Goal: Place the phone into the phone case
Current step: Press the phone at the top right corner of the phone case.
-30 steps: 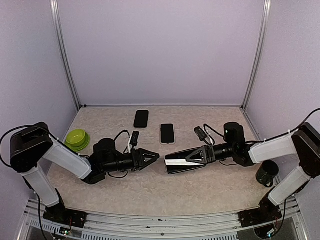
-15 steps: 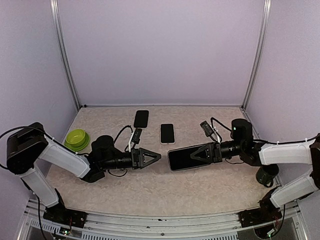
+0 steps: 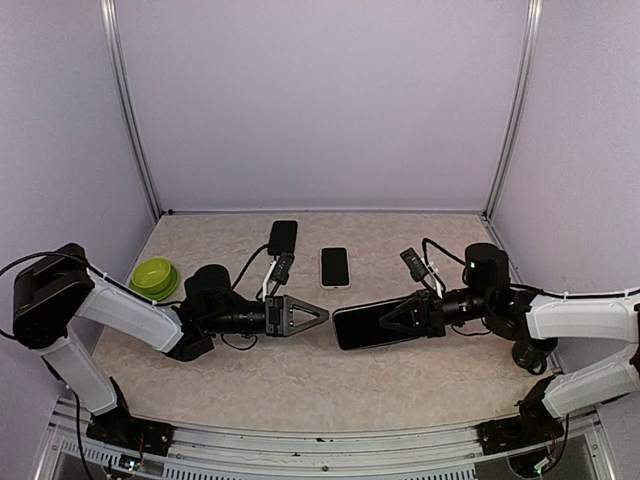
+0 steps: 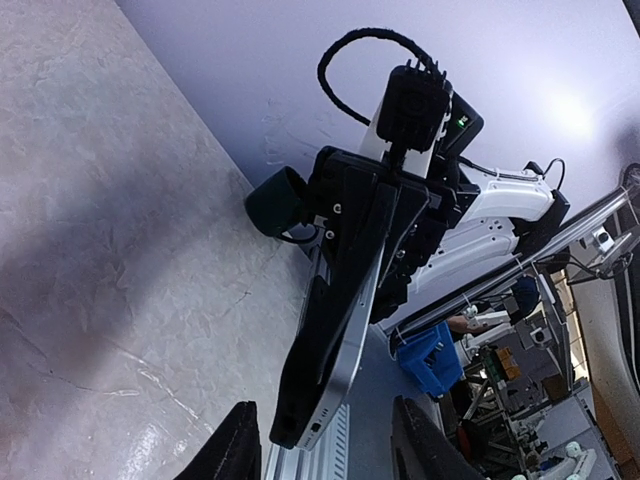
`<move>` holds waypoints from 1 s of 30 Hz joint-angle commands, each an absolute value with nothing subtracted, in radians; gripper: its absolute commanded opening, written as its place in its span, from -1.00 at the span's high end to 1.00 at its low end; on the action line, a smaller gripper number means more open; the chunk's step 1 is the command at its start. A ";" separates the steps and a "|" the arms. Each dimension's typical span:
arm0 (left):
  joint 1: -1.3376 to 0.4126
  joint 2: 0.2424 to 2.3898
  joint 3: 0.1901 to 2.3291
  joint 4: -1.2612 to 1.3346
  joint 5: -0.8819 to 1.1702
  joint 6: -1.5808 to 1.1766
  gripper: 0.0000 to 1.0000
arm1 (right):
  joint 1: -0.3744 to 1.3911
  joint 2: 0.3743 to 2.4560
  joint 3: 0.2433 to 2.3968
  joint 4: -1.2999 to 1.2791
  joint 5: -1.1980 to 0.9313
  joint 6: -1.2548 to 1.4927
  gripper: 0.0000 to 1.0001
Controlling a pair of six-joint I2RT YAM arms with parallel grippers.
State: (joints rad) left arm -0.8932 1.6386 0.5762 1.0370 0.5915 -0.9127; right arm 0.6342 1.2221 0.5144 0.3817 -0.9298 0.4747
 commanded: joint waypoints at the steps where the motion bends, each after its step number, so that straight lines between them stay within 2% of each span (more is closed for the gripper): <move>1: -0.904 1.628 0.614 1.051 0.629 -0.890 0.11 | 0.674 1.177 0.513 0.402 -0.922 0.419 1.00; 23: -0.960 1.669 0.678 1.047 0.744 -0.838 0.18 | 0.719 1.121 0.519 0.416 -0.939 0.414 1.00; 26: -0.962 1.666 0.679 1.048 0.744 -0.837 0.39 | 0.718 1.129 0.524 0.404 -0.927 0.409 1.00; 30: -0.963 1.663 0.677 1.033 0.711 -0.828 0.92 | 0.719 1.131 0.525 0.403 -0.914 0.415 1.00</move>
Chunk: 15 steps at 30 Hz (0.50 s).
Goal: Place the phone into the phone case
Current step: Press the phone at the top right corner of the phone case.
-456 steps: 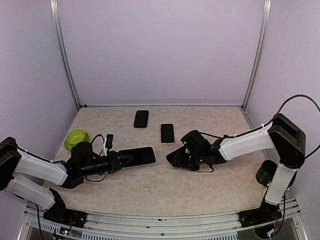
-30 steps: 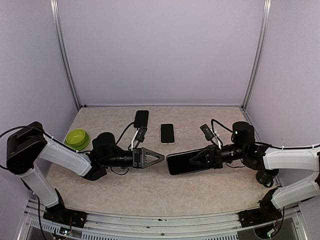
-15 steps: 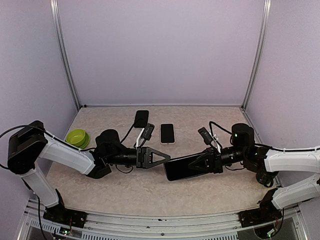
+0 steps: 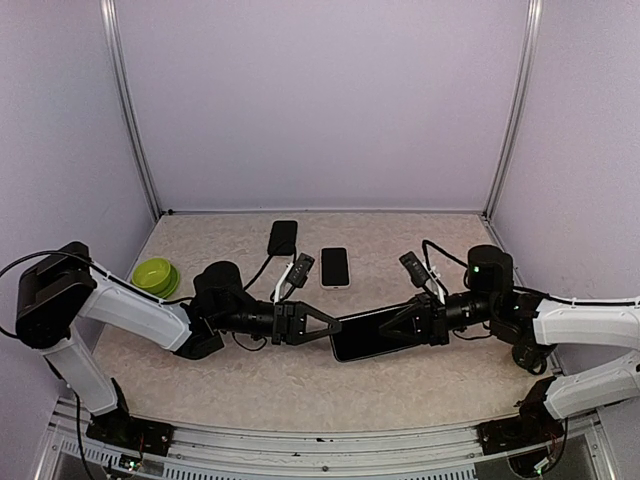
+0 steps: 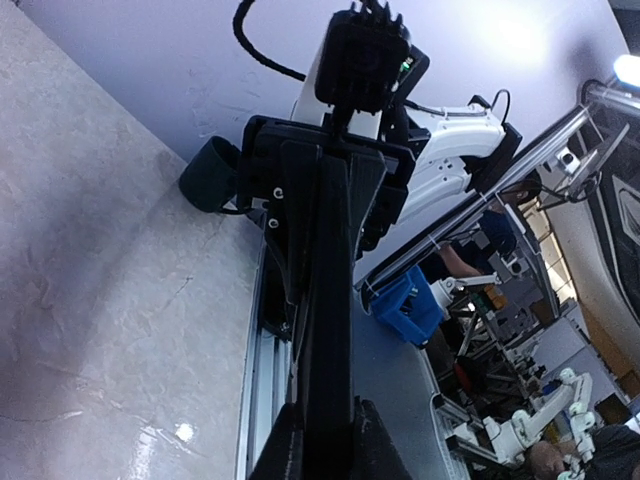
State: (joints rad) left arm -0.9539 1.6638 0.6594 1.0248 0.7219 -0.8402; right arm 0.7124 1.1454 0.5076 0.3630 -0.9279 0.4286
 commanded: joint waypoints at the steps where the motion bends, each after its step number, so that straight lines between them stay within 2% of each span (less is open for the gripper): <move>1: -0.963 1.660 0.673 1.026 0.691 -0.821 1.00 | 0.718 1.130 0.525 0.398 -0.906 0.414 1.00; 5: -0.968 1.618 0.655 0.972 0.607 -0.779 1.00 | 0.720 1.124 0.528 0.381 -0.876 0.423 1.00; 7: -0.969 1.603 0.650 0.961 0.595 -0.770 0.71 | 0.718 1.116 0.529 0.382 -0.859 0.433 1.00; 9: -0.969 1.594 0.640 0.959 0.581 -0.771 0.59 | 0.719 1.102 0.531 0.383 -0.837 0.441 1.00; 12: -0.973 1.565 0.624 0.929 0.527 -0.756 0.29 | 0.719 1.079 0.546 0.354 -0.769 0.449 1.00; 15: -0.980 1.548 0.612 0.925 0.523 -0.752 0.18 | 0.719 1.054 0.549 0.363 -0.754 0.465 1.00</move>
